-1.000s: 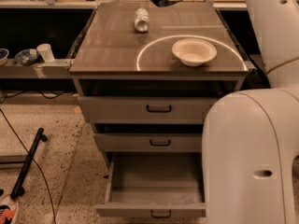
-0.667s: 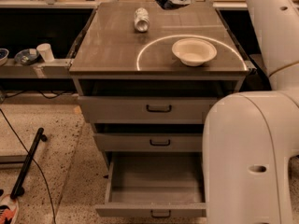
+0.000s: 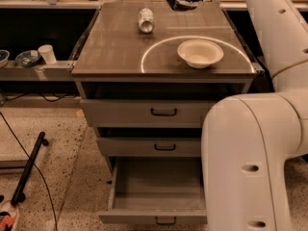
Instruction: Pick blue chip bag from bottom drawer and place on counter
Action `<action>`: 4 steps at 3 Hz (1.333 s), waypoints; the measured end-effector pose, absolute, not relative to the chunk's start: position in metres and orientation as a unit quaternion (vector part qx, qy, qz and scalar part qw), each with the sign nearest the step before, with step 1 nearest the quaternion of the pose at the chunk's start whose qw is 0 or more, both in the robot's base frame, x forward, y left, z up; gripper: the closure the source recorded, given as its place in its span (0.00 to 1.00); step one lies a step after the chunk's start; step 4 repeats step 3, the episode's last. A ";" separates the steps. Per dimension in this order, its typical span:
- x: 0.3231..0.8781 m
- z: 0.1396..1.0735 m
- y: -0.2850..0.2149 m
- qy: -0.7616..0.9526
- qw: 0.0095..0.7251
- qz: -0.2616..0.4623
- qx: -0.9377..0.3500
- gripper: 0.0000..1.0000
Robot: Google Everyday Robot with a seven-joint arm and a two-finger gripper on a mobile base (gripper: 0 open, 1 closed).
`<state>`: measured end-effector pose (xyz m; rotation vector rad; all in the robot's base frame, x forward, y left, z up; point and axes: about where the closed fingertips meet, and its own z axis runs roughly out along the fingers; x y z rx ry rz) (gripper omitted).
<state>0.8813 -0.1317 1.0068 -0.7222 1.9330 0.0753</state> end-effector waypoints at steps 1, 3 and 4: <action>0.881 1.007 -0.132 0.804 0.513 0.031 -0.300 0.28; 0.881 1.007 -0.132 0.804 0.513 0.031 -0.300 0.00; 0.881 1.007 -0.132 0.804 0.513 0.031 -0.300 0.00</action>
Offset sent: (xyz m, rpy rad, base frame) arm 0.0000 0.0000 0.0000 0.0000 0.0000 0.0000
